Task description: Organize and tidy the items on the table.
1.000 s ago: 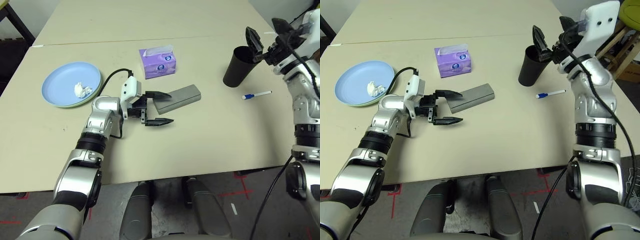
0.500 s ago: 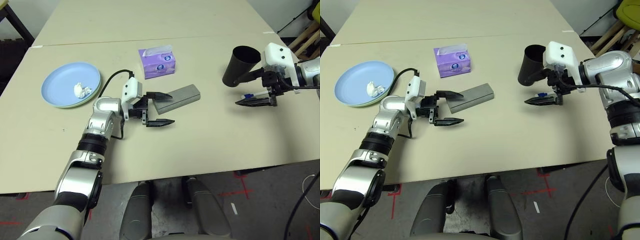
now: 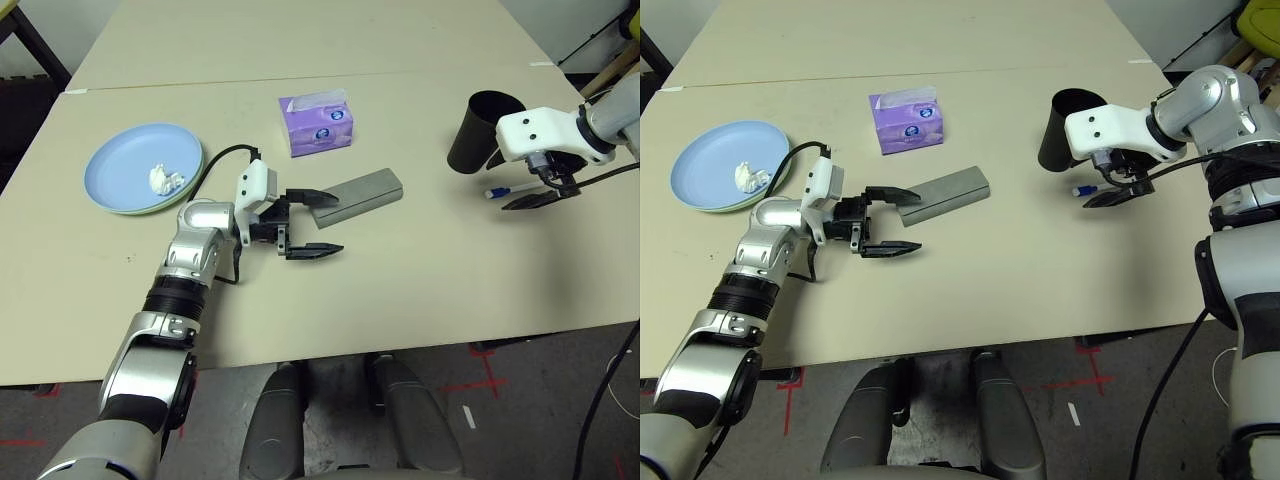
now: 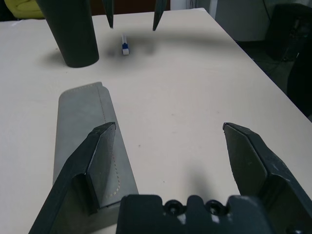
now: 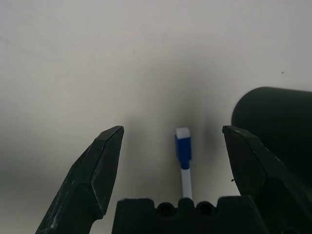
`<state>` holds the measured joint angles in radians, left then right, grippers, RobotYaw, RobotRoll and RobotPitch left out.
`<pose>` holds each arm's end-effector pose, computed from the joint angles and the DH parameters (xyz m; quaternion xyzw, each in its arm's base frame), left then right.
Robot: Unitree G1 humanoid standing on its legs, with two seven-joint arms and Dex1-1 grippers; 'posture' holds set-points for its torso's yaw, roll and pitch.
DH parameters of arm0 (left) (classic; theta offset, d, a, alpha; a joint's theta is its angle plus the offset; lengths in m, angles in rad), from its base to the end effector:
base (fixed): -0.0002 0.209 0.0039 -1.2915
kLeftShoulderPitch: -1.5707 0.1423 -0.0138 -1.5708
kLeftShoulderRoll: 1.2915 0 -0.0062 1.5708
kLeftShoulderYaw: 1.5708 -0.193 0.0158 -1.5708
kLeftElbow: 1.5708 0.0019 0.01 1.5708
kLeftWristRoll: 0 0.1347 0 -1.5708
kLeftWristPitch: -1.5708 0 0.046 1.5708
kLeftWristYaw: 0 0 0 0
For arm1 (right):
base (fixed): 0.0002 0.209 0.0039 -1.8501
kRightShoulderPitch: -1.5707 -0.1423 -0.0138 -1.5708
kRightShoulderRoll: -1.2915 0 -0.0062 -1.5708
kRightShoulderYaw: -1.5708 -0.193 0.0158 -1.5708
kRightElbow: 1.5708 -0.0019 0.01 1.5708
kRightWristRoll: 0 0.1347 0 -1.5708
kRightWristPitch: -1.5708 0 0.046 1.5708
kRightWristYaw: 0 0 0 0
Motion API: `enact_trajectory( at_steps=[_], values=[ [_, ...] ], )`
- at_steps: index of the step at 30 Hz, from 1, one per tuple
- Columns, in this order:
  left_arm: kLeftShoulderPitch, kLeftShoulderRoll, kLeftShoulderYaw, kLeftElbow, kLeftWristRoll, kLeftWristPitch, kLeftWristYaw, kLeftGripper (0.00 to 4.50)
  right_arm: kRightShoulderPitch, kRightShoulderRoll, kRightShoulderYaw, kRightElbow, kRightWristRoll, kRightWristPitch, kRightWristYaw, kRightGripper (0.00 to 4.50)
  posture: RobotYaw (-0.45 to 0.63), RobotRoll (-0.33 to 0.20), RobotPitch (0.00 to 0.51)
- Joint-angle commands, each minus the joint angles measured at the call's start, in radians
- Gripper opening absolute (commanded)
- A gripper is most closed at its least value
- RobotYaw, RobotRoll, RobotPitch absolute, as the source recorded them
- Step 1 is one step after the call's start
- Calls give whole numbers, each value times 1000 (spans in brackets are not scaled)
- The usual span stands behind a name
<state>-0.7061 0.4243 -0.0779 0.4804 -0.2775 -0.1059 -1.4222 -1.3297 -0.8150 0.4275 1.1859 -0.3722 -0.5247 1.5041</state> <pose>0.3255 0.2023 0.1523 0.1659 -0.0679 -0.6620 0.7278 0.3481 -0.2777 0.2874 -0.5761 0.2482 0.5087 0.5897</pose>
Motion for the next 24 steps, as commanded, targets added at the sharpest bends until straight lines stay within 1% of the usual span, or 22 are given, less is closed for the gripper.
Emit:
enact_trajectory(
  at_steps=[1,14,24],
  values=[
    [33,15,-3,-49,-17,27,-2,4500,-15,-14,7,22,-28,-32,12,4488,56,0,288],
    [64,33,-4,-96,-34,67,-1,4500,-48,-49,8,38,-88,-68,10,4488,17,0,339],
    [77,39,-6,-113,-45,81,6,4500,-71,-31,27,56,-145,-104,-38,4488,16,0,365]
  ],
)
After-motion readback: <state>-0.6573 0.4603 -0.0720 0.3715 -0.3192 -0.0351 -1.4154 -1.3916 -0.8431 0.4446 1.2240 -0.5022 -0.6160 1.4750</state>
